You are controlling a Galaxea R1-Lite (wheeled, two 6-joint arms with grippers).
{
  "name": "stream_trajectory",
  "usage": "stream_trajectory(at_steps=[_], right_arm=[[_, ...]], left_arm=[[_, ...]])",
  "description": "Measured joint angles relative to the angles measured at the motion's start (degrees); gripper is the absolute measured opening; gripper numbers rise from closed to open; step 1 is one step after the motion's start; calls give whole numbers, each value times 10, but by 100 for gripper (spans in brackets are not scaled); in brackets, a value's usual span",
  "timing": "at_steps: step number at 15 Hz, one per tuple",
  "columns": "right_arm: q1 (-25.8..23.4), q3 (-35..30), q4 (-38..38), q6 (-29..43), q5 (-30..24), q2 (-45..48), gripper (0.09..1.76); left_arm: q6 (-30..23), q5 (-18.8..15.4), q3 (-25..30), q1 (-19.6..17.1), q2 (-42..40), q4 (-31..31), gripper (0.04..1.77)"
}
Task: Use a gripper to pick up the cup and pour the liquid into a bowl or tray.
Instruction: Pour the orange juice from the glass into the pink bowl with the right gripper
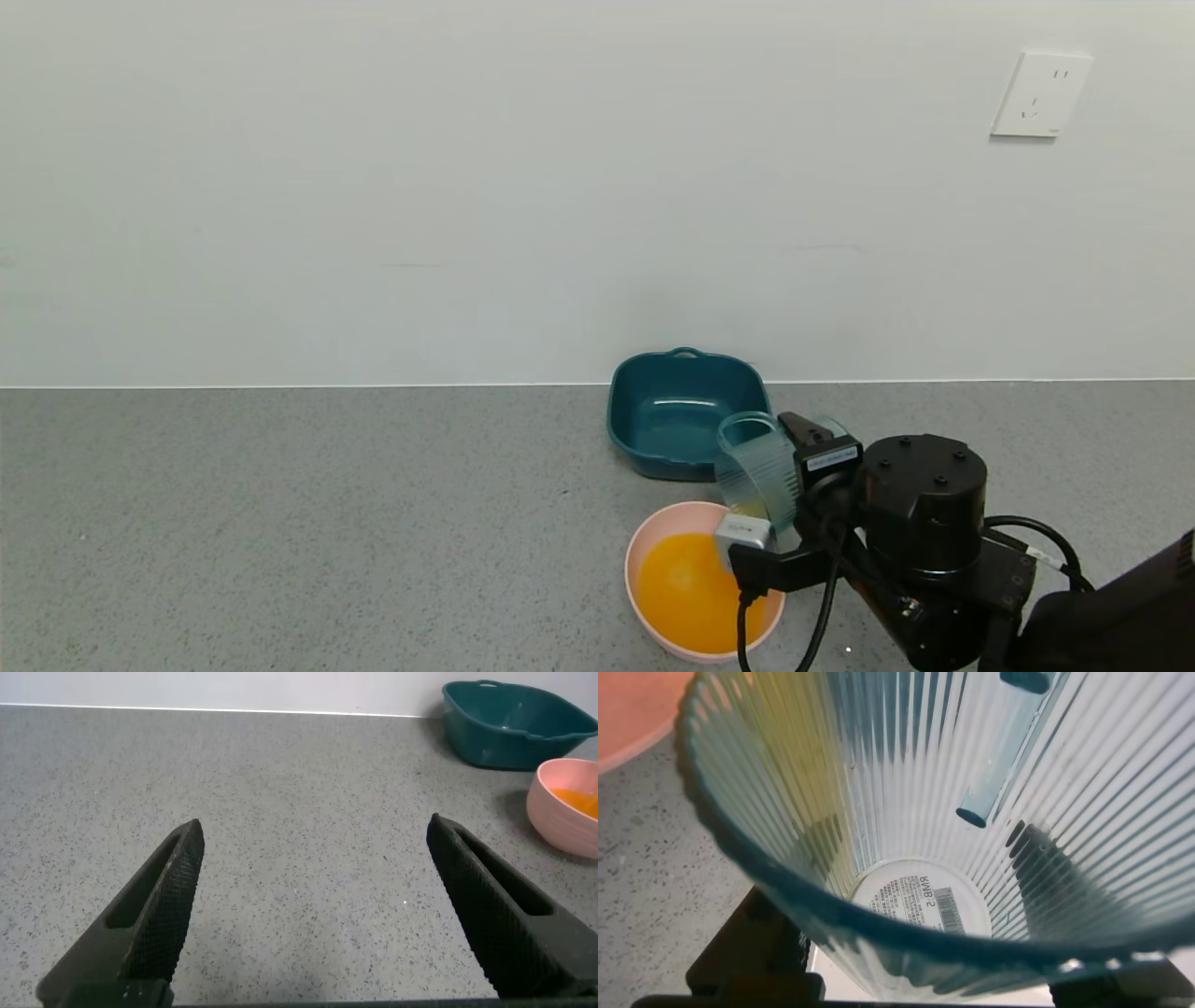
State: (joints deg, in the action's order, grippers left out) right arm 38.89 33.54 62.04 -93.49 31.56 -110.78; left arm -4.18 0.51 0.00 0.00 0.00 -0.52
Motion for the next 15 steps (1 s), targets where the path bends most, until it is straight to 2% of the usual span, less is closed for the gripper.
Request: stream_trajectory(at_steps=[8,15], right_arm=[[4,5,0,-63,0,0,136],[10,5,0,-68,0,0,136]], left_arm=[[0,0,0,0,0,0,172],[0,0,0,0,0,0,172]])
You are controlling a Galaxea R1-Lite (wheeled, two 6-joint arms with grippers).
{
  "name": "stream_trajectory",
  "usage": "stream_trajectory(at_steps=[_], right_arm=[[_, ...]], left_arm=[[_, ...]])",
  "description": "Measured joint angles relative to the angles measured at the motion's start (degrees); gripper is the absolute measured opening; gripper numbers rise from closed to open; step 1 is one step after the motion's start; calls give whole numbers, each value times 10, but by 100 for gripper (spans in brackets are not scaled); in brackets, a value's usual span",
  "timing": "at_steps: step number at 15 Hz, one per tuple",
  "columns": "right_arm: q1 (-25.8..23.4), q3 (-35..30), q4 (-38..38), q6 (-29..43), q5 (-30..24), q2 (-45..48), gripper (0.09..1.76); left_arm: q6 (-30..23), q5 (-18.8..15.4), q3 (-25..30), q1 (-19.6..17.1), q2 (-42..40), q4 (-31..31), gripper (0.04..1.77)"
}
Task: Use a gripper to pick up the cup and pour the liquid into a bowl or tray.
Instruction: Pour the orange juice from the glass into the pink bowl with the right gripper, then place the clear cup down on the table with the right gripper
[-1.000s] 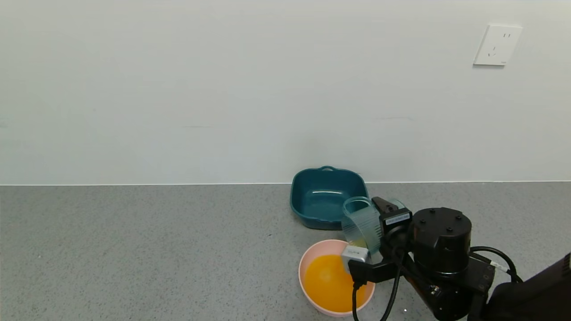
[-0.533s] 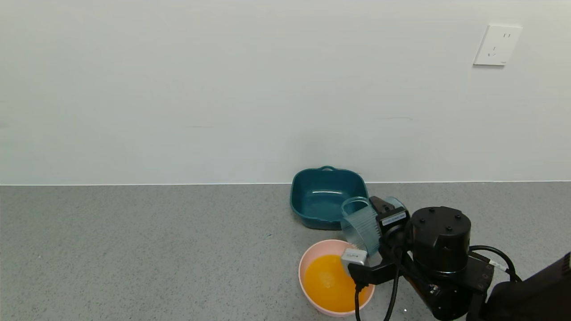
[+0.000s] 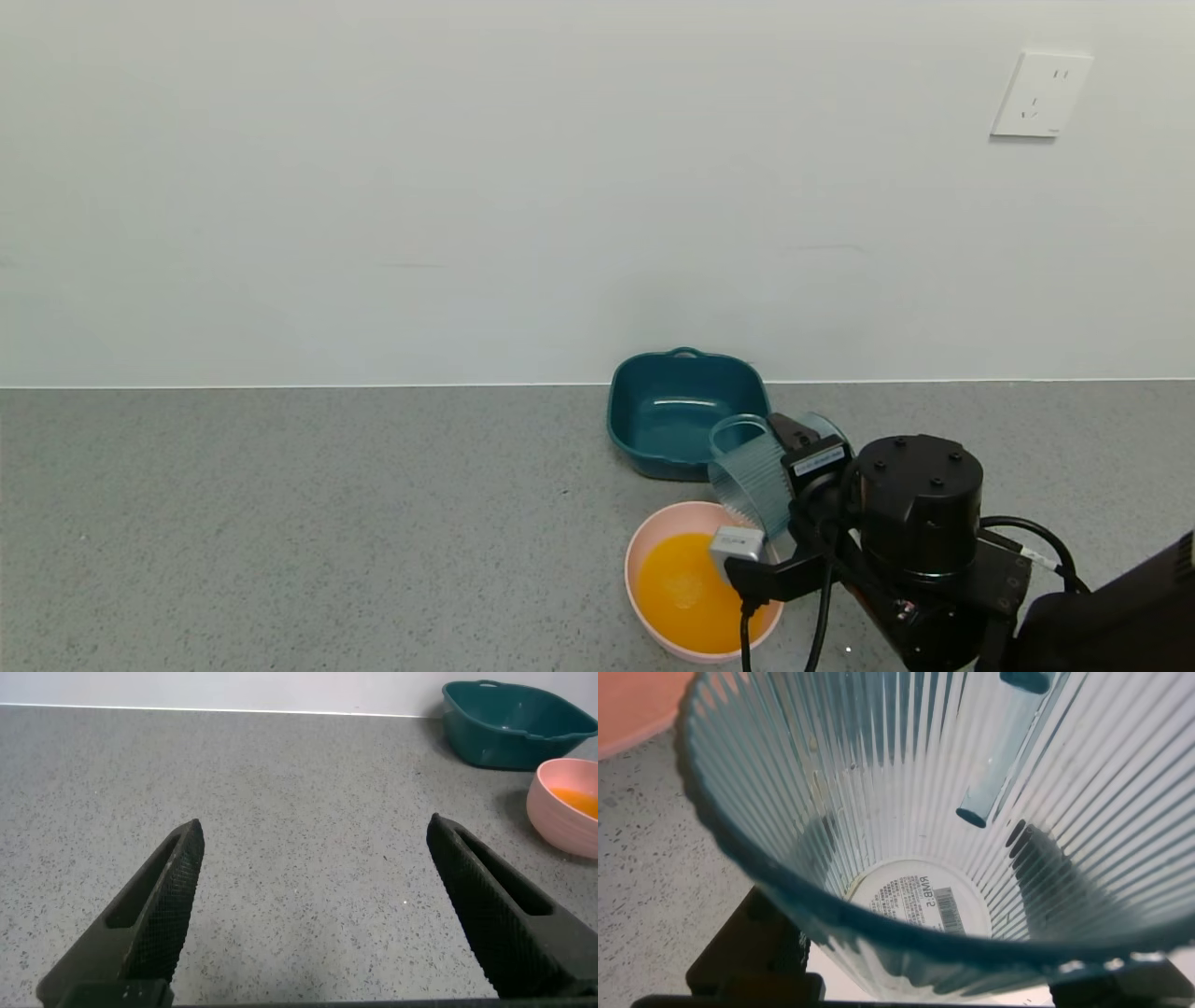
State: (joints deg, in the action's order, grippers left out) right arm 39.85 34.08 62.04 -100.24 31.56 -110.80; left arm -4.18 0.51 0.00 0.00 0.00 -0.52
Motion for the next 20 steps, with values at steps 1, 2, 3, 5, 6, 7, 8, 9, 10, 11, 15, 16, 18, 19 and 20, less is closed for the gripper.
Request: stream_trajectory(at_steps=[1,2,3,5,6,7,8,9,10,11,15,16,18,19,20], right_arm=[[0,0,0,0,0,0,136],[0,0,0,0,0,0,136],[0,0,0,0,0,0,136],[-1,0,0,0,0,0,136],[-1,0,0,0,0,0,136],[-1,0,0,0,0,0,136],[-1,0,0,0,0,0,136],[-1,0,0,0,0,0,136],[-1,0,0,0,0,0,136],[-1,0,0,0,1,0,136],[-1,0,0,0,0,0,136],[-1,0,0,0,0,0,136],[-1,0,1,0,0,0,136],[-1,0,1,0,0,1,136],[-1,0,0,1,-1,3,136]], left_arm=[[0,0,0,0,0,0,172],[0,0,0,0,0,0,172],[0,0,0,0,0,0,172],[0,0,0,0,0,0,172],[0,0,0,0,0,0,172],[0,0,0,0,0,0,172],[0,0,0,0,0,0,172],[0,0,0,0,0,0,172],[0,0,0,0,0,0,172],[0,0,0,0,0,0,172],[0,0,0,0,0,0,172],[0,0,0,0,0,0,172],[0,0,0,0,0,0,172],[0,0,0,0,0,0,172],[0,0,0,0,0,0,172]])
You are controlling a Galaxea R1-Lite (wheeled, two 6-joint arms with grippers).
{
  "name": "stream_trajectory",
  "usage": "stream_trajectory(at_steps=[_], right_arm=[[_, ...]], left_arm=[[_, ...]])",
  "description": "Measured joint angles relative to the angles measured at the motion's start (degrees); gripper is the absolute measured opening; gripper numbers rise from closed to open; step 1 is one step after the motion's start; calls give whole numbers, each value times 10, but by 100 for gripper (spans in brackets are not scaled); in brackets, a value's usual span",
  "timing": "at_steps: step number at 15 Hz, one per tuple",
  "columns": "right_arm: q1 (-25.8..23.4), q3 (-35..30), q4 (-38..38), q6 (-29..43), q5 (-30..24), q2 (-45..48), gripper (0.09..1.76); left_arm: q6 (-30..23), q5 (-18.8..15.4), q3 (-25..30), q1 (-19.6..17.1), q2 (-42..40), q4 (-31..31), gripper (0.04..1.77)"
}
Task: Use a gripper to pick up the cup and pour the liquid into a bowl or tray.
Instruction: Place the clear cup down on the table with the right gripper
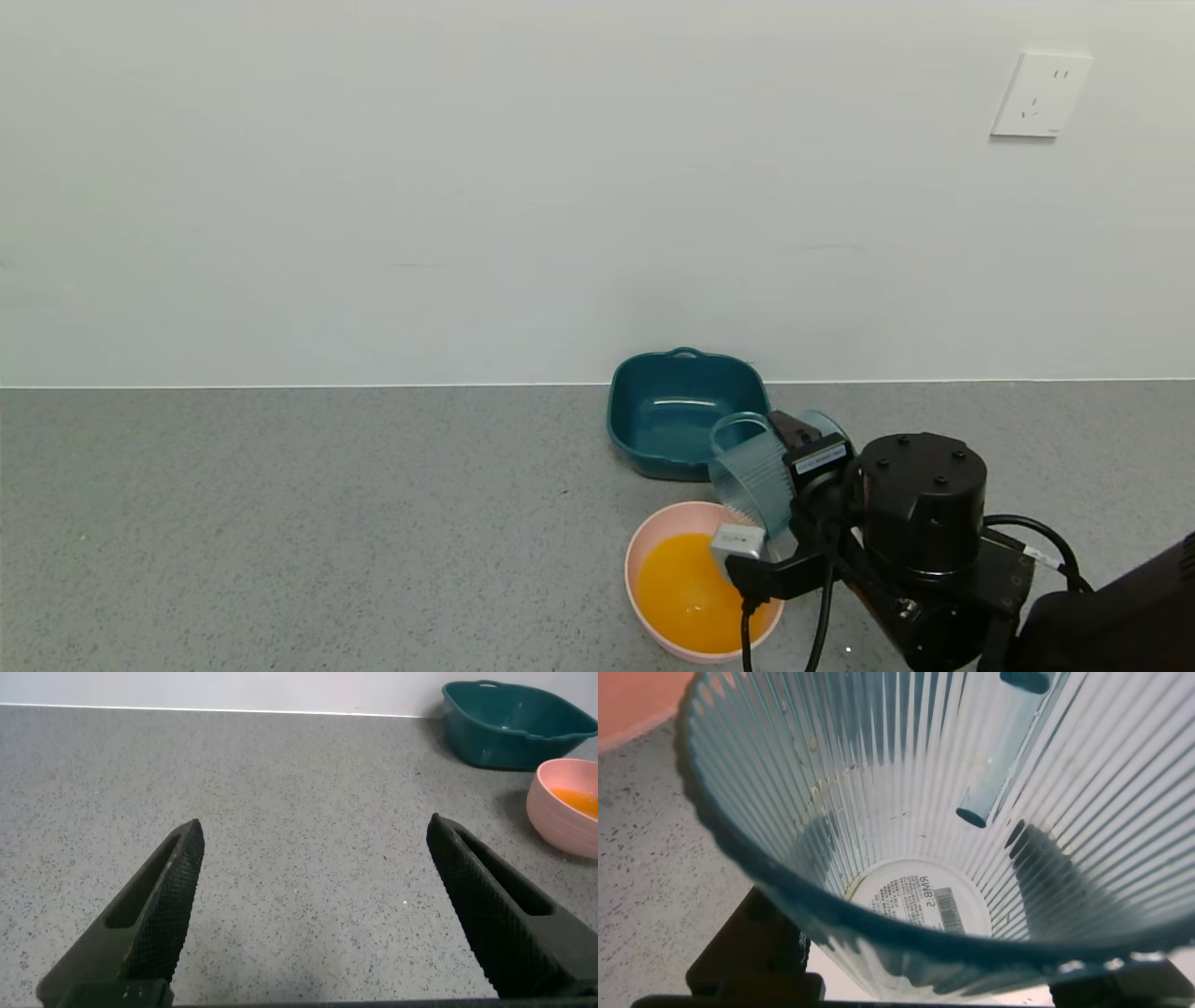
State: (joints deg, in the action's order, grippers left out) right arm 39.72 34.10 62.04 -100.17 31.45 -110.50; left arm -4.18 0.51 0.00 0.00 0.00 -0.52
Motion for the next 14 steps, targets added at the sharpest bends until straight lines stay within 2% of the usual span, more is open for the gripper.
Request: stream_trajectory(at_steps=[3,5,9,14], right_arm=[[-6,-5,0,8,-1,16,136],[-9,-8,-1,45,-1,26,136],[-10,-12,3,157,20,36,136],[-7,-14,6,350,38,40,136]], left_arm=[[0,0,0,0,0,0,172],[0,0,0,0,0,0,172],[0,0,0,0,0,0,172],[0,0,0,0,0,0,172]])
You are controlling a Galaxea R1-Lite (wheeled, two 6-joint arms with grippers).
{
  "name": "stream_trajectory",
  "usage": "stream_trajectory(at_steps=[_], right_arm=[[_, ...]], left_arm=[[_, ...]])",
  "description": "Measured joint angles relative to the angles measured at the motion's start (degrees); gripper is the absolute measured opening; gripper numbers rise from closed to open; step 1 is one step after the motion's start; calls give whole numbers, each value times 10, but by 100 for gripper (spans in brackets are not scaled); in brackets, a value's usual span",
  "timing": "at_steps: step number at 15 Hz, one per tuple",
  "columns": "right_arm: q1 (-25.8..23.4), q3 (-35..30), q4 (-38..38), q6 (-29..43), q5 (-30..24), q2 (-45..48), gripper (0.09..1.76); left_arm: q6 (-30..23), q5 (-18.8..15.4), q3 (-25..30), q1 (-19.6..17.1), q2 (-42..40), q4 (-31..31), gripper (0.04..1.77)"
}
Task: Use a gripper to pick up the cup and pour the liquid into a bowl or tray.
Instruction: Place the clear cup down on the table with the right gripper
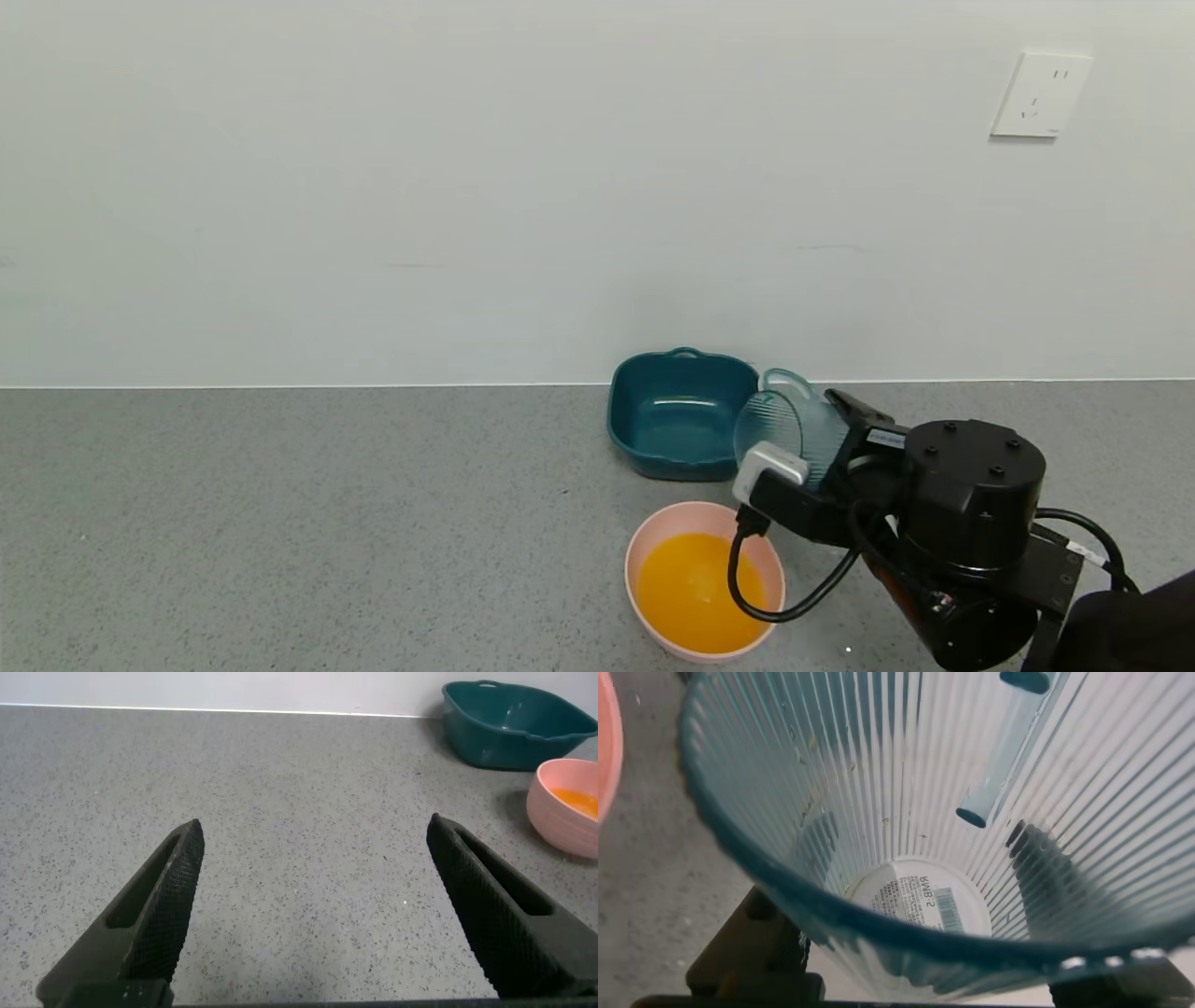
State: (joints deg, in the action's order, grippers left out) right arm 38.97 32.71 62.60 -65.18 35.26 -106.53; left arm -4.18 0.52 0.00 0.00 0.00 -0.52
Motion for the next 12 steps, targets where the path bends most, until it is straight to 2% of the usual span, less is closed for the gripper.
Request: stream_trajectory(at_steps=[5,12], right_arm=[[-3,-1,16,174,35,6,136],[-9,-16,16,407,38,17,136]], left_arm=[[0,0,0,0,0,0,172],[0,0,0,0,0,0,172]])
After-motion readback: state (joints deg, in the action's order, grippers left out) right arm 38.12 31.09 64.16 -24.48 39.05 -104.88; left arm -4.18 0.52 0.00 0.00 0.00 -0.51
